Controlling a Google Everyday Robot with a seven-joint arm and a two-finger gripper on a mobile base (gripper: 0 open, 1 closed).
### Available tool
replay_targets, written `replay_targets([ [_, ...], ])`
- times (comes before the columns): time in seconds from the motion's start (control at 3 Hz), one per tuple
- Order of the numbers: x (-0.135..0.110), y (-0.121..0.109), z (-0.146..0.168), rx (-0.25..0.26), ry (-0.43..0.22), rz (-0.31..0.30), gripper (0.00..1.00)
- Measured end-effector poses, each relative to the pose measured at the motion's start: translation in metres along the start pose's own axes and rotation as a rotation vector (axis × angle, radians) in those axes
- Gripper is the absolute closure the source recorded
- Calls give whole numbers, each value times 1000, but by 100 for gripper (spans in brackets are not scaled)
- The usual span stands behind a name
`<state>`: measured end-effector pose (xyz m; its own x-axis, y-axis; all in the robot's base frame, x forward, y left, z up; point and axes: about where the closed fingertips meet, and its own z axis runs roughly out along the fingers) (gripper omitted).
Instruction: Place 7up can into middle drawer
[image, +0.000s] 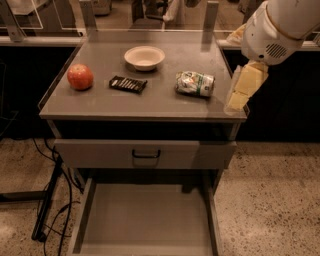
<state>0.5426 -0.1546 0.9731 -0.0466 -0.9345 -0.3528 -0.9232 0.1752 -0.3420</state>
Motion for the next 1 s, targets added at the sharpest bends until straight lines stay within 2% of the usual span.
replay_targets([
  [0.33, 0, 0, 0, 0, 0, 0, 0],
  [0.67, 0, -9, 7, 12, 11, -7, 0],
  [1.0, 0, -38, 26, 41, 43, -18, 0],
])
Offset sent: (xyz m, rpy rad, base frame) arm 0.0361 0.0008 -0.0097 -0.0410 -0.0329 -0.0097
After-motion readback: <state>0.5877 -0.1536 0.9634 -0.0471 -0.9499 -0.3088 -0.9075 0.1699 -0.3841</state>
